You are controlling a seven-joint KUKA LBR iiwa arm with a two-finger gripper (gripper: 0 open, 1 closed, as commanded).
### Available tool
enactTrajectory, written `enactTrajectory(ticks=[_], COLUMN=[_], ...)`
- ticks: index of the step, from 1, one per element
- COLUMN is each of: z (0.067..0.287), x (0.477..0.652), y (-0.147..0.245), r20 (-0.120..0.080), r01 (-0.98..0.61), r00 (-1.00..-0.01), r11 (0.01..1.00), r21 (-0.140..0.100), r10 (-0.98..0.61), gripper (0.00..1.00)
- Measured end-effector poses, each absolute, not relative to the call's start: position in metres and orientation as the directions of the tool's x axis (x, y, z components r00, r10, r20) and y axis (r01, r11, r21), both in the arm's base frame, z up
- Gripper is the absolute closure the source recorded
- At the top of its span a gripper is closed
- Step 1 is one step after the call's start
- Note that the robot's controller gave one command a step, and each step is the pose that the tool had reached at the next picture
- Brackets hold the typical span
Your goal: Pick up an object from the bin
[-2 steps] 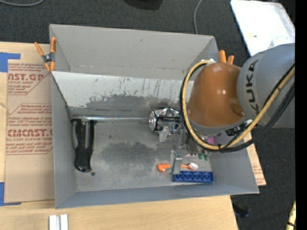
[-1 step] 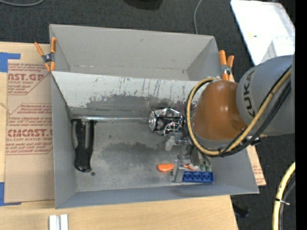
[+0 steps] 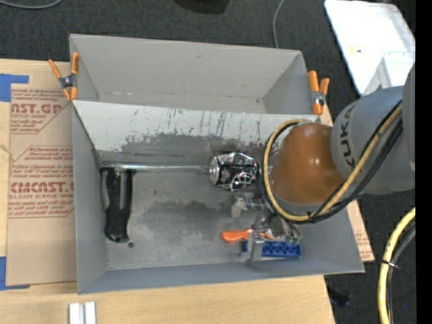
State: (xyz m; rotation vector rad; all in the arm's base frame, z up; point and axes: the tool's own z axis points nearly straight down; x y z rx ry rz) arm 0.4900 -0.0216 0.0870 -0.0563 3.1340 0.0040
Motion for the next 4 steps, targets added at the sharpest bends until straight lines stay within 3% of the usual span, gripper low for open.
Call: enactTrajectory(ticks=[1, 2, 3, 4], z=[0.070, 0.070, 0.070, 0.070], x=[0.500, 0.500, 0.521, 0.521], y=[-0.059, -0.059, -0.057, -0.062], r20=[0.002, 0.002, 0.004, -0.001], r01=[0.103, 0.103, -0.106, -0.249], r00=[-0.995, -0.995, -0.994, -0.969], r11=[0.995, 0.995, 0.994, 0.969], r21=[0.002, 0.002, 0.002, 0.003], r10=[0.103, 0.103, -0.106, -0.249], gripper=[1.00, 1.00, 1.00, 1.00])
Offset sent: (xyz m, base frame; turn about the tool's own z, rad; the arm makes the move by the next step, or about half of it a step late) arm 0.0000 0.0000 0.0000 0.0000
